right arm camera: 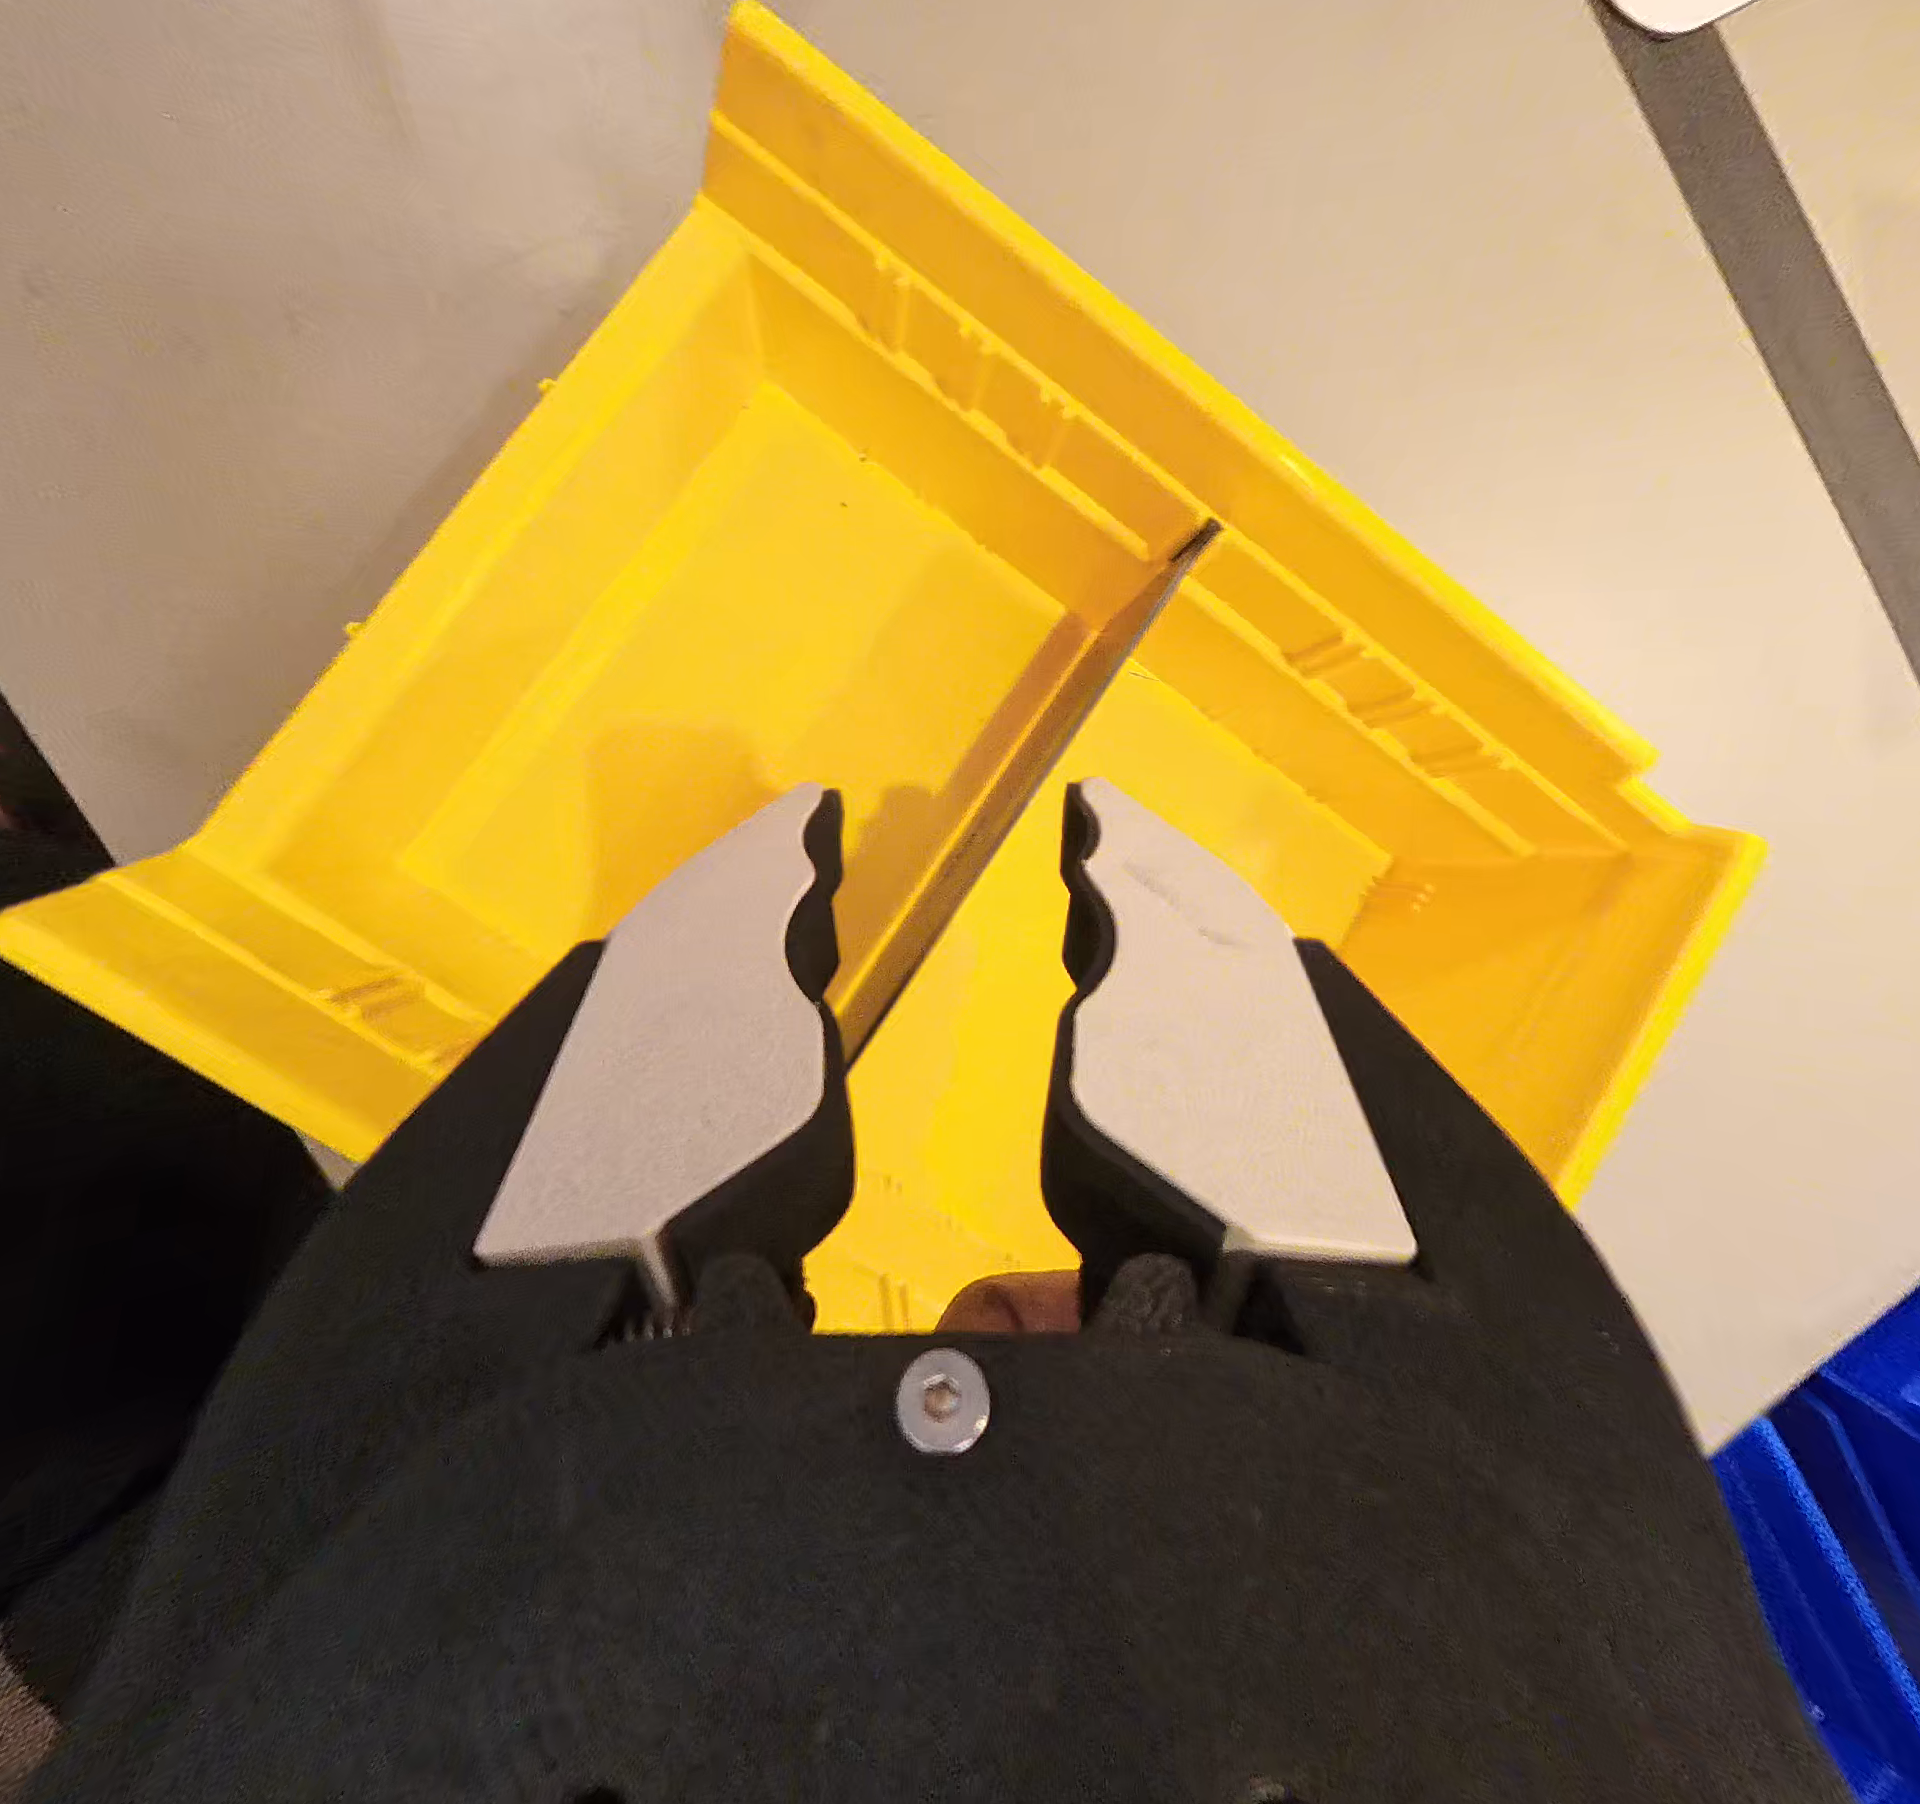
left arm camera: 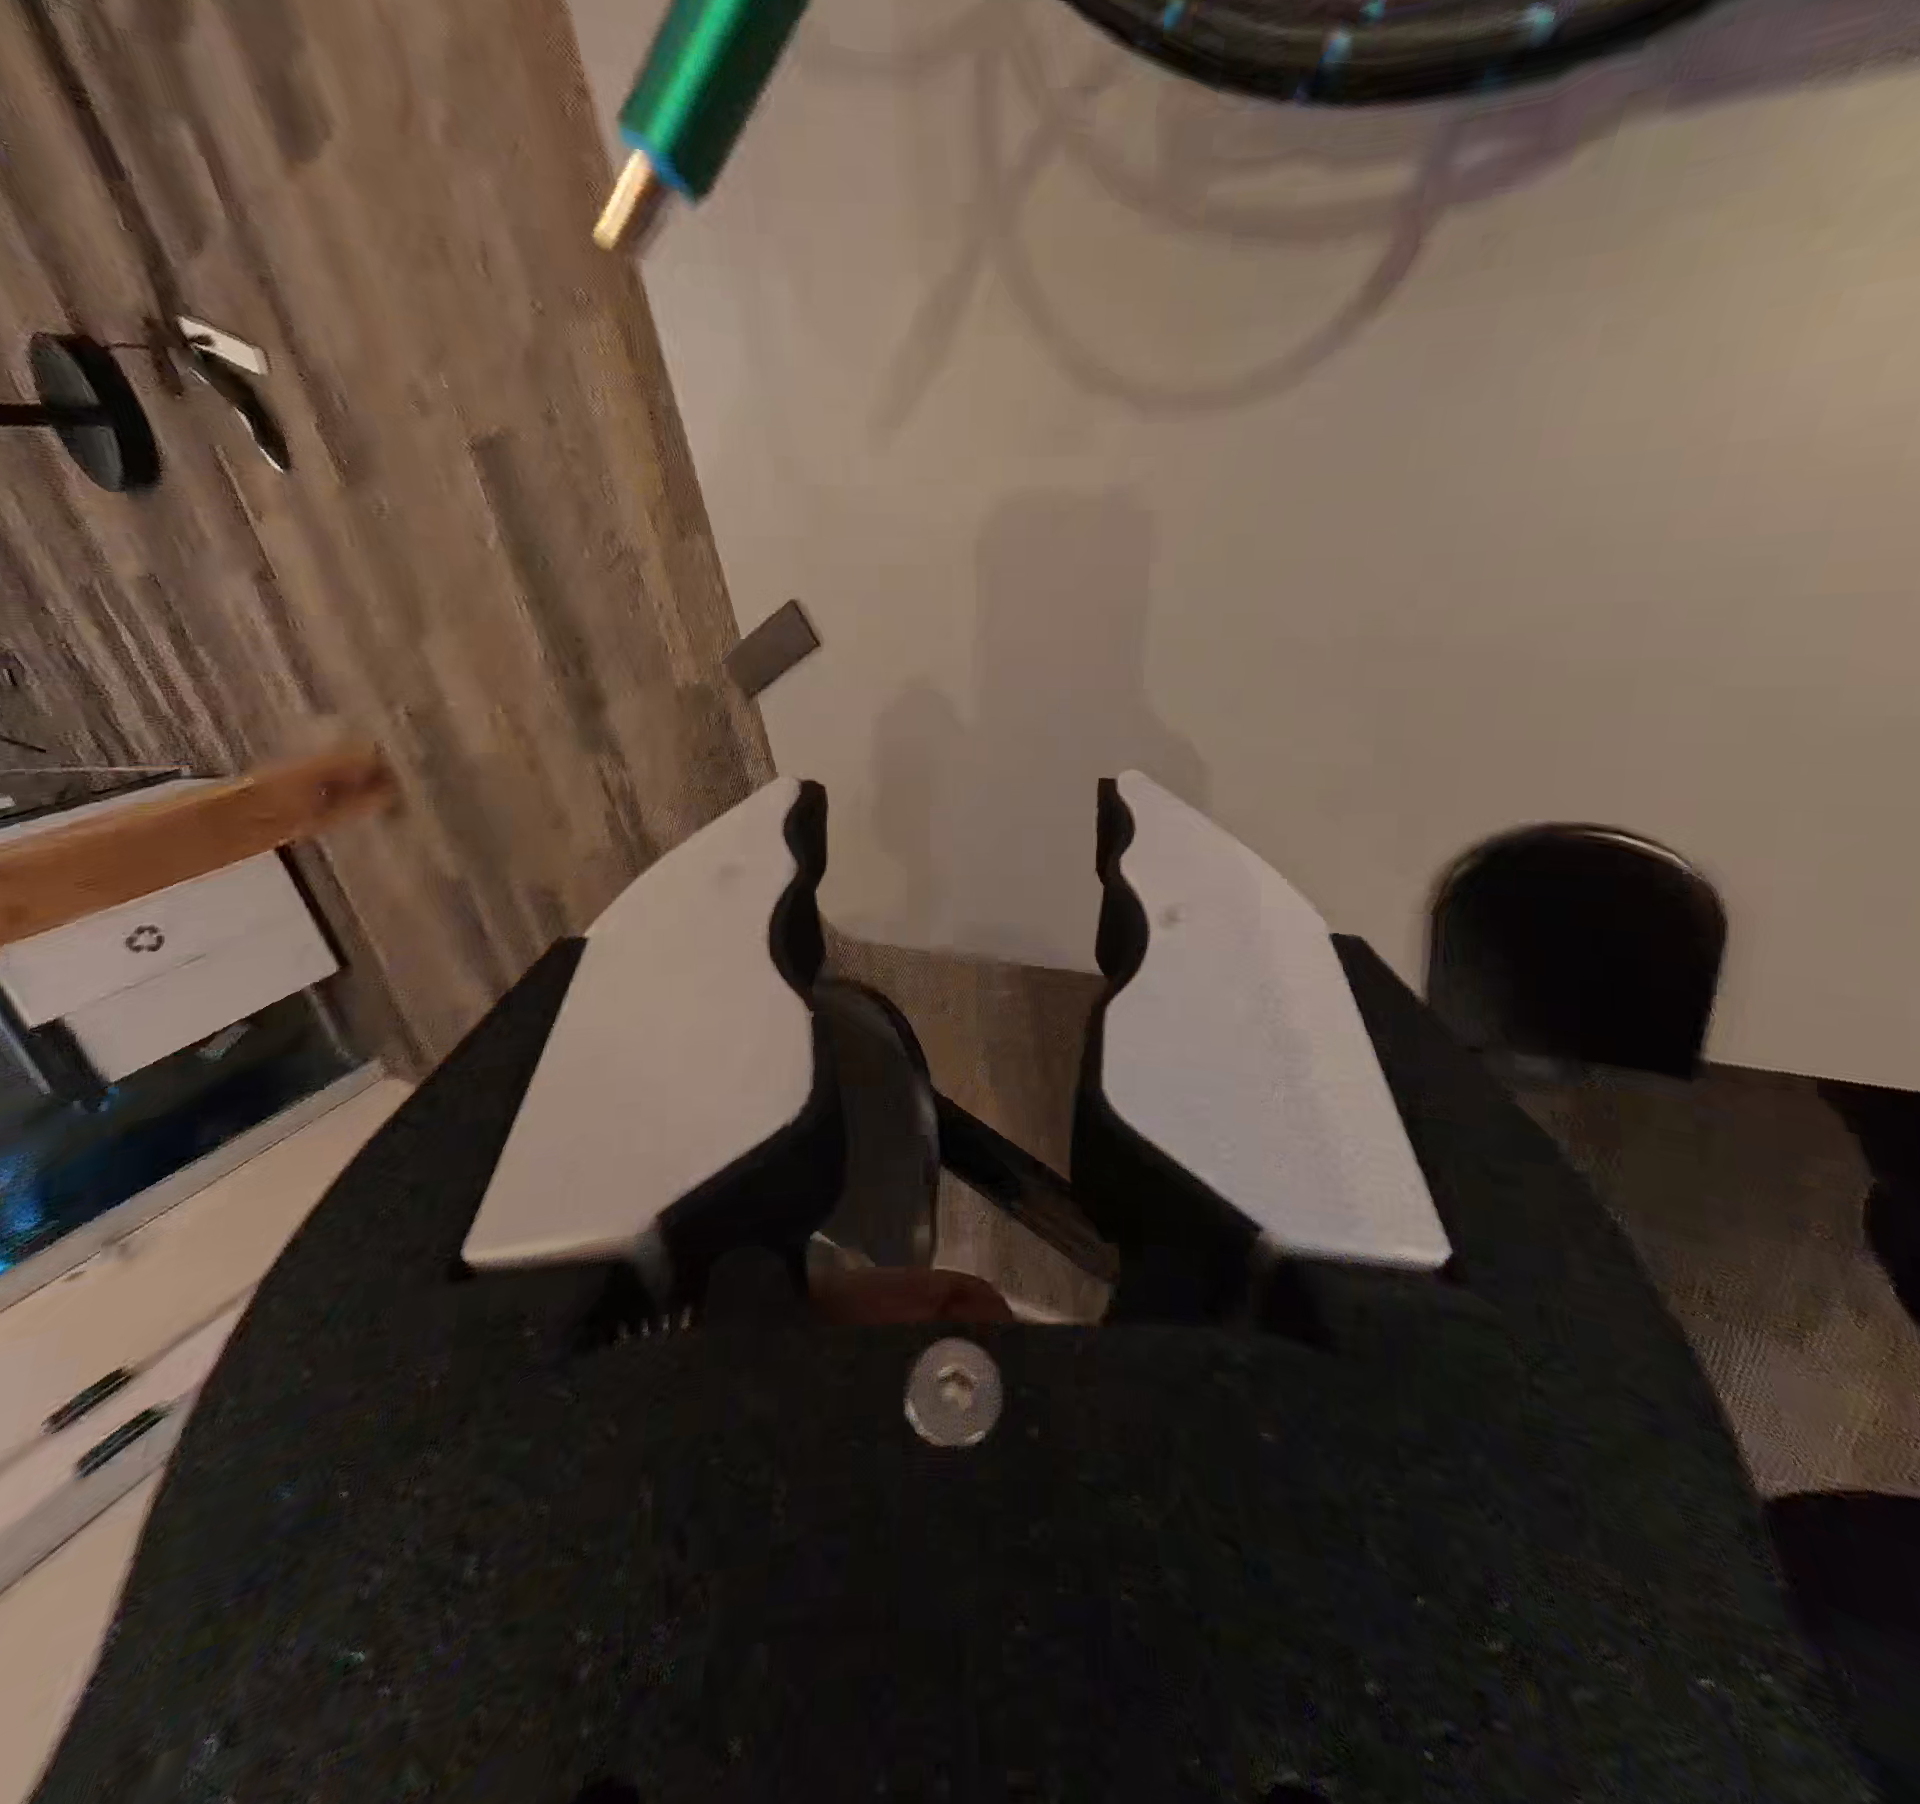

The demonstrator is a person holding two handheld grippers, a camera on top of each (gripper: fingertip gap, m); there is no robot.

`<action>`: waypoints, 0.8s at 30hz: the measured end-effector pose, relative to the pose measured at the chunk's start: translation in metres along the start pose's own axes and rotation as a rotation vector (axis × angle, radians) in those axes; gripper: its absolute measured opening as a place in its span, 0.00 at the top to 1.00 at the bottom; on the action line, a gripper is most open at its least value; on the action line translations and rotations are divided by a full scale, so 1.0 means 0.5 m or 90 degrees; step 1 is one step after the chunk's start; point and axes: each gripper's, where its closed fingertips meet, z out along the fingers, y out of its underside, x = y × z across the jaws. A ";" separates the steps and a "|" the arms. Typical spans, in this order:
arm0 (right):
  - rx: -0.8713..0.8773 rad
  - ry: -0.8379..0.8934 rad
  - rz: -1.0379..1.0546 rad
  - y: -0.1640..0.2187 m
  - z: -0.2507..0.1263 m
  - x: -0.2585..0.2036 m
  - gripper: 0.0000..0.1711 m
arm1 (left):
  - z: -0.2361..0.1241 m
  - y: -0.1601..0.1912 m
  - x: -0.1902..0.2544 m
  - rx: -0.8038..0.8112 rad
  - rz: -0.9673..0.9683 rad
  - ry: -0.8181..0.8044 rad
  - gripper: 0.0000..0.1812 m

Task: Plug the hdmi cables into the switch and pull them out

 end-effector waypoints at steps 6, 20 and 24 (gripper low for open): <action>0.006 -0.079 0.007 -0.030 0.031 -0.066 0.76 | -0.208 -0.136 0.159 0.319 0.118 0.040 0.78; -0.092 -0.176 0.002 -0.077 0.198 -0.191 0.66 | -0.158 -0.442 0.617 0.185 0.491 0.268 0.78; -0.099 -0.210 -0.010 -0.070 0.202 -0.211 0.72 | -0.110 -0.438 0.622 0.141 0.470 0.269 0.79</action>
